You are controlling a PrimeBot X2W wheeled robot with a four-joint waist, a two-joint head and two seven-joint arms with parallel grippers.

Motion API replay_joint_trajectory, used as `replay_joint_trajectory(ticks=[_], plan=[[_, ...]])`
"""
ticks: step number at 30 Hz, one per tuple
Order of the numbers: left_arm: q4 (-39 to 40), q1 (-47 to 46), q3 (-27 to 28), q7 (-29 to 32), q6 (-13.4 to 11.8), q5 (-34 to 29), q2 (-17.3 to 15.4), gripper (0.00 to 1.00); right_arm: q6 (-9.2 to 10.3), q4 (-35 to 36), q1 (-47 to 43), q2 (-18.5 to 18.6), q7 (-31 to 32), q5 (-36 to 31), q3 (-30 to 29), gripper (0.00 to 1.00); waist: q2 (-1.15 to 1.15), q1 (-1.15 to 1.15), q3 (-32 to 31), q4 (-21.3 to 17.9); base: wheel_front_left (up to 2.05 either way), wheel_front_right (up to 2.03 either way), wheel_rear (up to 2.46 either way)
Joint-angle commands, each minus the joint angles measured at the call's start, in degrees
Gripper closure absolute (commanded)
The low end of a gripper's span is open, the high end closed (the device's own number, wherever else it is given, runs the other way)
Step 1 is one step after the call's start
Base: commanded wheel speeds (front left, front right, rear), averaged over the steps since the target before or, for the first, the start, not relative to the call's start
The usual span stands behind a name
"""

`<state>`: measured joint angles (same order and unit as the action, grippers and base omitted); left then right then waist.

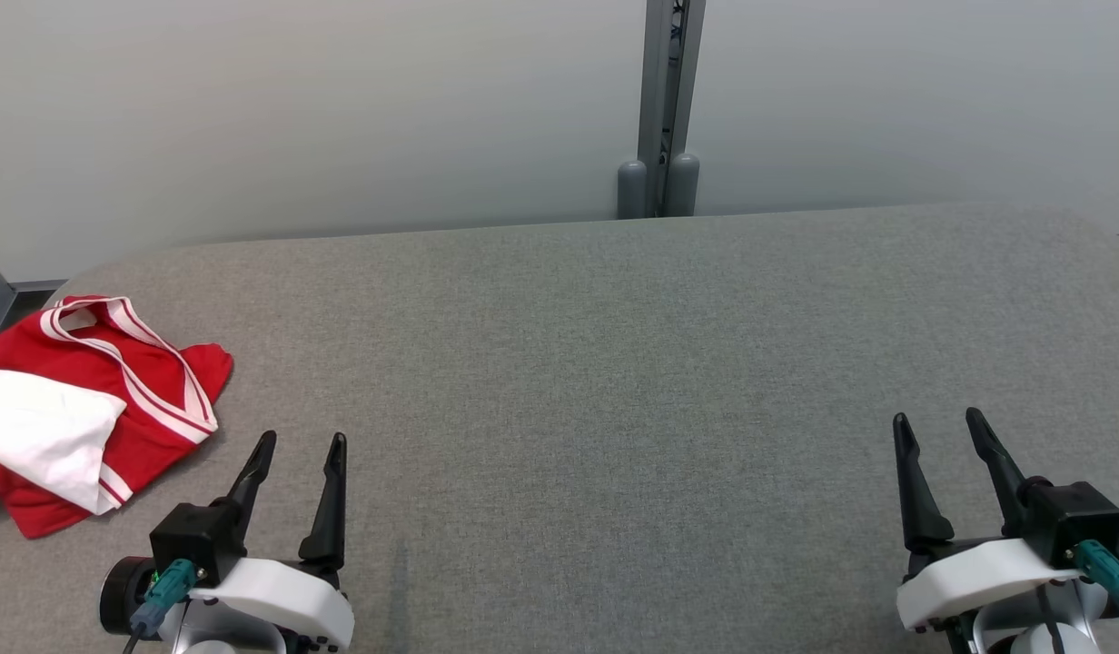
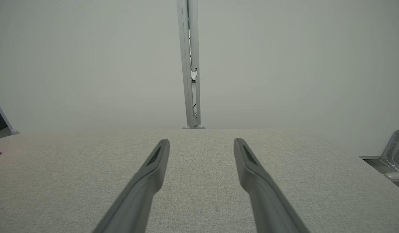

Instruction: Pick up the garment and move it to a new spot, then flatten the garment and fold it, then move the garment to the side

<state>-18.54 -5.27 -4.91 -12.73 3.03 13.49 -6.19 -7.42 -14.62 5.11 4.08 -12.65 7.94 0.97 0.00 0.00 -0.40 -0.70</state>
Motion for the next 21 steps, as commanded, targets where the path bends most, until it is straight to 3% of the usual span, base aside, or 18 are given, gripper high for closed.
replay_joint_trajectory(ticks=[1, 21], plan=[[-0.1, -1.3, 0.2, -0.6, 0.1, -1.2, -0.1, 0.00, -0.11, -0.2, 0.3, 0.1, -0.7, -1.0, 0.1, 0.00, 0.00, 0.00, 0.0, 0.0, 0.00, 0.00, 0.00], [-2.7, -1.4, 0.8, -2.5, 0.8, -6.8, 0.6, 0.00, -0.11, -2.3, 0.7, -0.3, -2.8, -6.6, 0.9, 0.00, 0.00, 0.00, 0.4, 0.0, 0.00, 0.00, 0.00]])
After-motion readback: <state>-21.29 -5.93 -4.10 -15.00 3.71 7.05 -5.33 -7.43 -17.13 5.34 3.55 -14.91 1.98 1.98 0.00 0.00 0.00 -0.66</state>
